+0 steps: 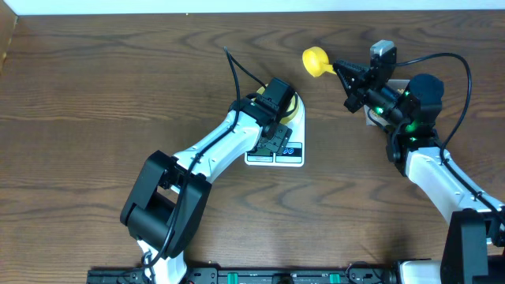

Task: Scoop item into bowl and weigh 50g on scale

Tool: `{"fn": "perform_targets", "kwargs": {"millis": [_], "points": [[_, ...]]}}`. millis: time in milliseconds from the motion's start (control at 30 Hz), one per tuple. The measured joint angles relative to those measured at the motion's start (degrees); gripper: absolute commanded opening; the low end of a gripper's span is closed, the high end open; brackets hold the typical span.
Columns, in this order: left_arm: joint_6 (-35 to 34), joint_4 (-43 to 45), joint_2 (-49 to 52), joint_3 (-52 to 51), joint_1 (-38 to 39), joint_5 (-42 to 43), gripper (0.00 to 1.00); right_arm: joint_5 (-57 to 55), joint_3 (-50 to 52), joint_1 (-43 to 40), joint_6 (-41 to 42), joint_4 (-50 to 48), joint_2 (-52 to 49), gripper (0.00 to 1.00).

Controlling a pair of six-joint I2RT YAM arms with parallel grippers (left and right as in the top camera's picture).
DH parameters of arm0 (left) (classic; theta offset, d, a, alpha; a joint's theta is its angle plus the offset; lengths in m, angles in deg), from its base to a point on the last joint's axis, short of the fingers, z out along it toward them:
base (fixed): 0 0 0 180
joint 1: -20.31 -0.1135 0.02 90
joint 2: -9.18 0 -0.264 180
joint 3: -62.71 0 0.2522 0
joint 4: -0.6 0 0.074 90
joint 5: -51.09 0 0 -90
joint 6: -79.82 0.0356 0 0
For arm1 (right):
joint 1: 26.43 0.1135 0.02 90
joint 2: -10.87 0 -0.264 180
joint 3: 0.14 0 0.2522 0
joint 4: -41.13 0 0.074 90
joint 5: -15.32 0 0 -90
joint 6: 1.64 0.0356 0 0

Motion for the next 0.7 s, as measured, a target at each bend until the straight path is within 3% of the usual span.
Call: {"fn": "perform_targets", "kwargs": {"millis": [700], "points": [[0.68,-2.10,0.00,0.00,0.76,0.00,0.80,-0.02,0.00,0.00,-1.22,0.00,0.00,0.01]]}}
